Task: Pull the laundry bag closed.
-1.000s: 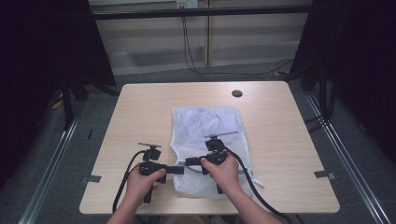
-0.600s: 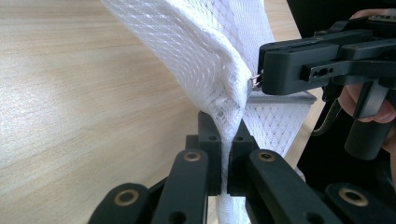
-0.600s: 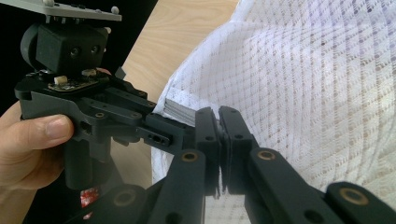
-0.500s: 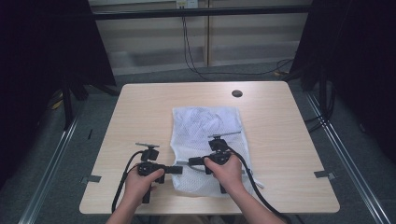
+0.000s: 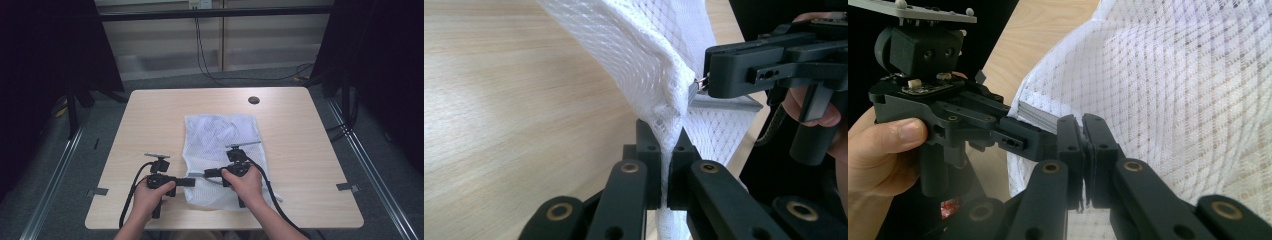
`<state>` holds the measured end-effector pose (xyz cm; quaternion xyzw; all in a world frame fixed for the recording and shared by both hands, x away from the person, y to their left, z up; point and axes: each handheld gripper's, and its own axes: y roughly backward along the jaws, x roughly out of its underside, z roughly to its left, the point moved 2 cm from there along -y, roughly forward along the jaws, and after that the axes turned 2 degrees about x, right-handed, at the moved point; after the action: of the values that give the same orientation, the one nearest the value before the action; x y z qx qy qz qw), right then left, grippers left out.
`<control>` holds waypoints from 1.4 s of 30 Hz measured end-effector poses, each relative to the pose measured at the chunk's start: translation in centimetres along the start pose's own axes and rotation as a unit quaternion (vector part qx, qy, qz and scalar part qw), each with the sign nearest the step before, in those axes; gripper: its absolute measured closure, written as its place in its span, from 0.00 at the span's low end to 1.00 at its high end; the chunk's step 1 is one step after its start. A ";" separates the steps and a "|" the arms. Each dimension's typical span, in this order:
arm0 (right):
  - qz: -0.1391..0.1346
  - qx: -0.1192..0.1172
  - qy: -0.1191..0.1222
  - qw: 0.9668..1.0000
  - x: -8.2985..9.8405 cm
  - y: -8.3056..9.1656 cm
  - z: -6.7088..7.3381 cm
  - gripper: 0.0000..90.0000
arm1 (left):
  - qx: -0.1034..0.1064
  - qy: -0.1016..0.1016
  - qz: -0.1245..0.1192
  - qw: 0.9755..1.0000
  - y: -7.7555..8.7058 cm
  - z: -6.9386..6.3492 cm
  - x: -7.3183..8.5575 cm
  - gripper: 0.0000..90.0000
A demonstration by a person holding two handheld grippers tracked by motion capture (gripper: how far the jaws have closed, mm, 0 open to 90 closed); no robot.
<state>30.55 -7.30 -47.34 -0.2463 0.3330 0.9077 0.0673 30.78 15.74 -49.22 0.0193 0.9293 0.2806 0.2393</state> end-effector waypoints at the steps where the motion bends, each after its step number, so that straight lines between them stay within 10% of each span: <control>1: 0.002 -0.002 -0.002 1.000 0.0 0.2 0.0 0.97 | 0.000 0.007 -0.002 1.000 0.0 -0.1 0.0 0.98; 42: -0.014 -0.003 -0.004 1.000 0.6 2.9 -2.3 0.97 | -0.006 0.013 -0.005 1.000 0.5 0.2 0.1 0.98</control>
<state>30.13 -11.03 -47.43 -0.2479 0.3264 0.9086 0.0802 30.74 16.24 -49.13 0.0089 0.9307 0.2856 0.2284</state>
